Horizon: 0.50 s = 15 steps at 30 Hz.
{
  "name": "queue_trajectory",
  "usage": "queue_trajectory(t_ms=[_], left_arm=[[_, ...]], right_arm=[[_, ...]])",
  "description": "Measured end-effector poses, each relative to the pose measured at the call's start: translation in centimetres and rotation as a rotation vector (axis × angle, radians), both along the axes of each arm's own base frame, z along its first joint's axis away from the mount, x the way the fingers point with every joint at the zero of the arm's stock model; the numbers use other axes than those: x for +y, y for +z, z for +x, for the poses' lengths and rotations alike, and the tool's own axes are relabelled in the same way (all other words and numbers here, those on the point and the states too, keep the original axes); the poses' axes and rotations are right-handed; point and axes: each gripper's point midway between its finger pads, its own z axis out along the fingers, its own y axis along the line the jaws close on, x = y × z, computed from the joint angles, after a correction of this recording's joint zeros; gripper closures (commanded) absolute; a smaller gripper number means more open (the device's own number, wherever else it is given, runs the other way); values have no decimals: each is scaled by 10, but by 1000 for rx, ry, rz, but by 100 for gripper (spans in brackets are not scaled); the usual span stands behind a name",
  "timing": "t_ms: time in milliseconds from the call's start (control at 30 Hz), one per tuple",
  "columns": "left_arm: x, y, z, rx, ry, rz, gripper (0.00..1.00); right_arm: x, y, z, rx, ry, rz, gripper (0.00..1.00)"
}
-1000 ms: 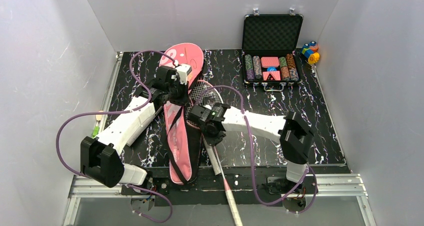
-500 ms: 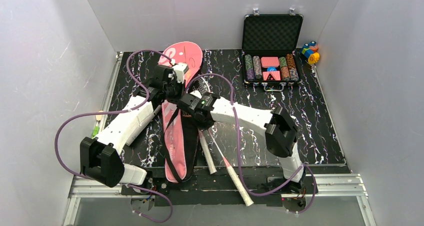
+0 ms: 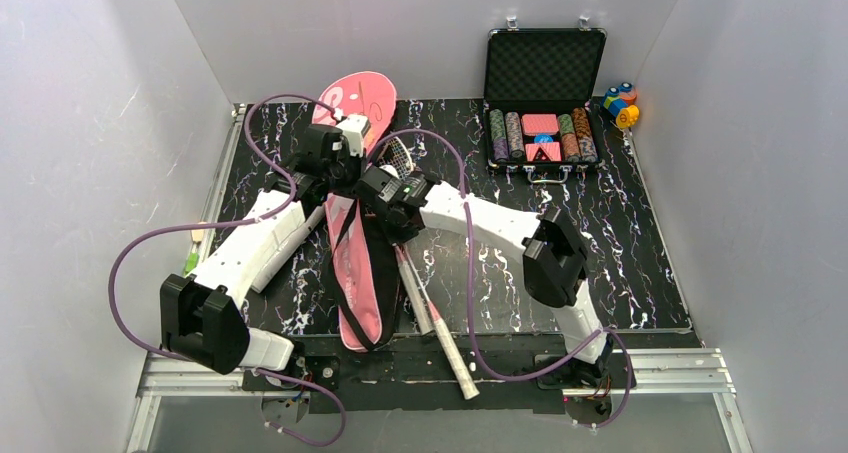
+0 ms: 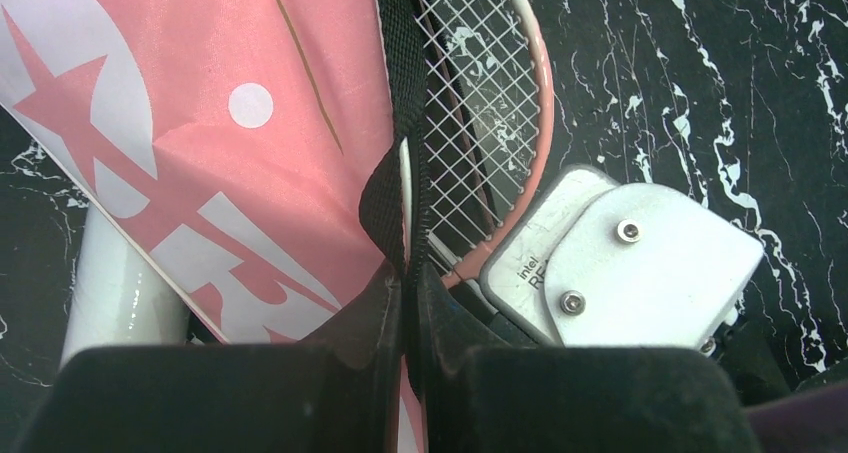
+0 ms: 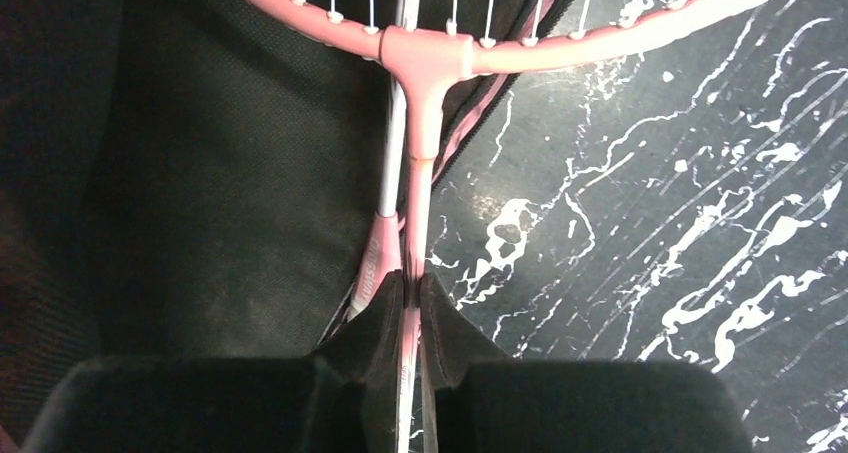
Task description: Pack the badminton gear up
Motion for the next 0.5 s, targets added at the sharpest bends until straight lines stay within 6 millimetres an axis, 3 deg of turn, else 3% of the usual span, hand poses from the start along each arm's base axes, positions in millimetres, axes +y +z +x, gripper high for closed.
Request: queue_trajectory(t_ms=[233,433,500], left_arm=[[3,1,3,-12,14,9,100],[-9,-4,-11,34,-50,-14,100],[-16,-6,-20,62,-85,-26,100]], right_arm=[[23,-6,-5,67,35,176,98],[32,-11,-16,132,44,387,66],[28,-13,-9,141,8,441,63]])
